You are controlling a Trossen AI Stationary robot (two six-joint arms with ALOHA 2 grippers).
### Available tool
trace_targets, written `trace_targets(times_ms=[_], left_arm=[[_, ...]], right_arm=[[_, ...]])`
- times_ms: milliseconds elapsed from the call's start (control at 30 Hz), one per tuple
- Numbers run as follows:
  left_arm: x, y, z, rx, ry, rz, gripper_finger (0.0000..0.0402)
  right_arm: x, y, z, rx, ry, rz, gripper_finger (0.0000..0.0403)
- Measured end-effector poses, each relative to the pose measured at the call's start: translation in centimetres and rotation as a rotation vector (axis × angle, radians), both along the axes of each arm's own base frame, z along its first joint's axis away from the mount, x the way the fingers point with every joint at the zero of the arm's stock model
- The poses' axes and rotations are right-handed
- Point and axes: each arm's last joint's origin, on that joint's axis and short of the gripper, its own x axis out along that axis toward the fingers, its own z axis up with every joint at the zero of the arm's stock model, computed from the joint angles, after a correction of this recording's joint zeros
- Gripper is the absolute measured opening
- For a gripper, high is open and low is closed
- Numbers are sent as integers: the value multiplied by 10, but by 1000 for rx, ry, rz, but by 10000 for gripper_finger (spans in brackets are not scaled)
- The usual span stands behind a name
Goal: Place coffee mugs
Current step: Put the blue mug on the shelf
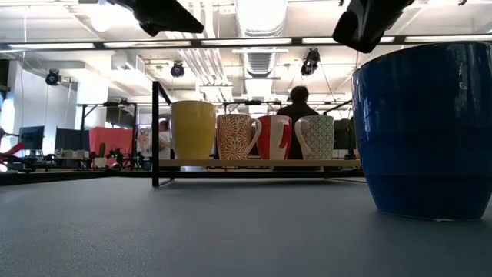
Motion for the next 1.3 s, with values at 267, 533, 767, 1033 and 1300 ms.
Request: trace_targets(times_ms=[267, 533, 767, 1033, 1300], left_arm=[[7, -1, -4, -22, -4, 3, 0], [9, -3, -4, -59, -17, 13, 0], [8, -5, -5, -81, -21, 12, 0], [8, -6, -5, -83, -21, 12, 0], [8, -6, -5, -83, -21, 11, 0]], right_arm=[[8, 13, -15, -36, 50, 0, 9], [17, 30, -20, -24, 74, 8, 43], [27, 57, -32, -65, 111, 61, 137], [44, 63, -35, -97, 145, 11, 158], [43, 60, -34, -192, 171, -9, 125]])
